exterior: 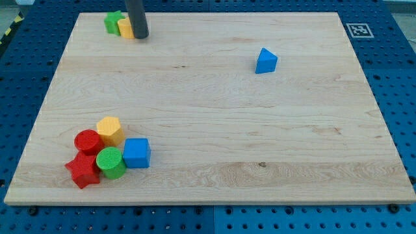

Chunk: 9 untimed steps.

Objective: Push the blue triangle into the yellow heart

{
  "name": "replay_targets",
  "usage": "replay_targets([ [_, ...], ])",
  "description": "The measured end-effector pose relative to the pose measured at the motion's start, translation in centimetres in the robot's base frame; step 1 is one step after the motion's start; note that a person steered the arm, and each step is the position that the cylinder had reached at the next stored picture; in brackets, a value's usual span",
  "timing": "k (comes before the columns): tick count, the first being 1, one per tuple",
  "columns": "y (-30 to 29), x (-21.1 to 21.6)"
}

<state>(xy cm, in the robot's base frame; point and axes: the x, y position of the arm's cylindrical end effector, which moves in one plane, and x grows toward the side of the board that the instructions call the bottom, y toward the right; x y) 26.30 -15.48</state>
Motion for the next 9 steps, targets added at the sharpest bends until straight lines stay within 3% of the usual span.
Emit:
replay_targets([
  [1, 0.1, 0.5],
  [2, 6.2, 5.5],
  [4, 27.6, 15.3],
  [5, 35.9, 15.8],
  [7, 35.5, 13.7],
  [9, 29.7, 11.7],
])
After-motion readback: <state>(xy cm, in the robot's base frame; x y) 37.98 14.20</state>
